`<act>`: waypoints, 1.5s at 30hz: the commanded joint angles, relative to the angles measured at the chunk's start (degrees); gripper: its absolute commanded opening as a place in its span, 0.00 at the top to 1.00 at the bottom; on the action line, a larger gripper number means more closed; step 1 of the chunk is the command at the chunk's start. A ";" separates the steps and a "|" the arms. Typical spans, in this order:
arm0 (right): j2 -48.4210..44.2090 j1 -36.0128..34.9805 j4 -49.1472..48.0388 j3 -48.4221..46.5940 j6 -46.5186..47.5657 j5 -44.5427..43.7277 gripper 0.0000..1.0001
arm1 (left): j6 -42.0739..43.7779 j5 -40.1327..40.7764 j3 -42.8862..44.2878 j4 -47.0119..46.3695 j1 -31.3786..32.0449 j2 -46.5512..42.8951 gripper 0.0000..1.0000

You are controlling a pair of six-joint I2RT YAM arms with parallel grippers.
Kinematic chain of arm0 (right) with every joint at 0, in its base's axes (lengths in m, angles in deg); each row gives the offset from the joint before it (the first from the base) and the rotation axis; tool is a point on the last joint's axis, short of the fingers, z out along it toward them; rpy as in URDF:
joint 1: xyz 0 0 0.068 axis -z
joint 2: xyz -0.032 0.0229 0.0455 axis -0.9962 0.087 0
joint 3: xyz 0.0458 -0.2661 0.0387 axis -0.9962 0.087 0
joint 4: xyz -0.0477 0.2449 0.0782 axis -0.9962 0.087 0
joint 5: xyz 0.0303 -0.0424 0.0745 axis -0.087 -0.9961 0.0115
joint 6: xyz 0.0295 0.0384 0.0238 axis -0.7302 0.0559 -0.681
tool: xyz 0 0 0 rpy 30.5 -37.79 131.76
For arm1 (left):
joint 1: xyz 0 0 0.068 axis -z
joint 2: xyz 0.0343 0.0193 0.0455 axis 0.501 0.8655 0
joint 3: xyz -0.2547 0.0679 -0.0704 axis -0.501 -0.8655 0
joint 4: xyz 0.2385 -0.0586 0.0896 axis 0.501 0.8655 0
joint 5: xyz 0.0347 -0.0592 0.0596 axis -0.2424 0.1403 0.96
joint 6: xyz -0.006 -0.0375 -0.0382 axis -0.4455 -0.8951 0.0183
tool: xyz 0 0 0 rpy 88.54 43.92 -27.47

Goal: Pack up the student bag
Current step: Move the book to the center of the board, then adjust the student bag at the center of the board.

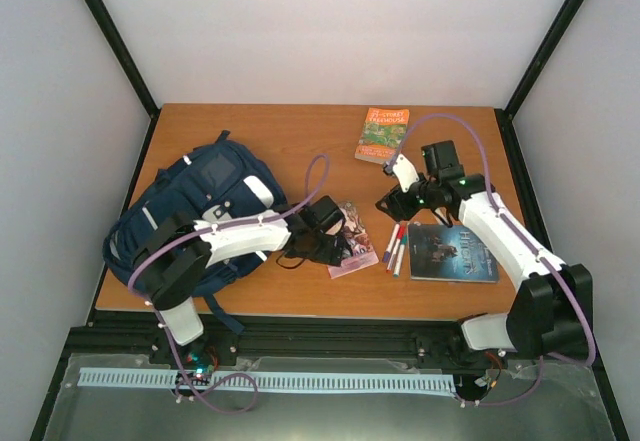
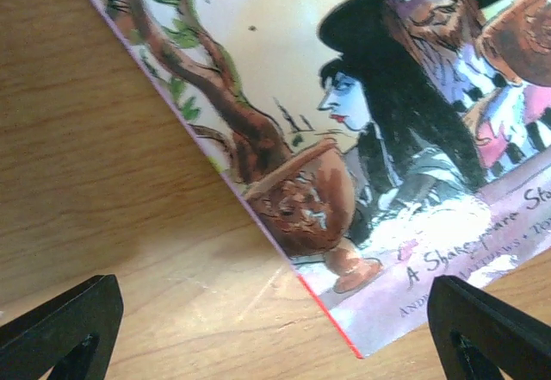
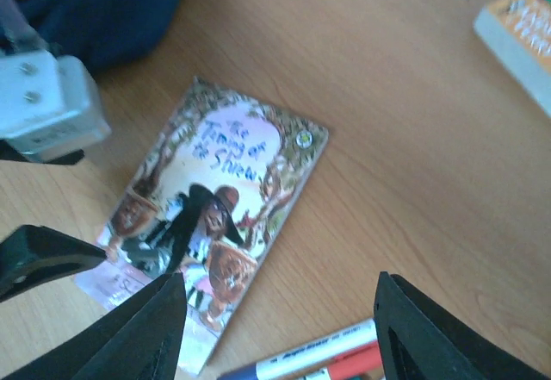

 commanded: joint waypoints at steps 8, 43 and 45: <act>-10.95 3.92 -7.71 10.39 4.51 2.59 0.38 | 3.66 -4.47 3.74 -1.91 -6.30 4.07 0.00; -12.55 6.14 -6.84 9.90 5.21 7.79 0.39 | 3.98 28.41 8.43 28.61 -6.18 -4.49 0.24; -12.42 6.14 -6.78 9.91 5.23 7.72 0.39 | 4.92 27.92 7.78 28.54 -6.17 -3.50 0.27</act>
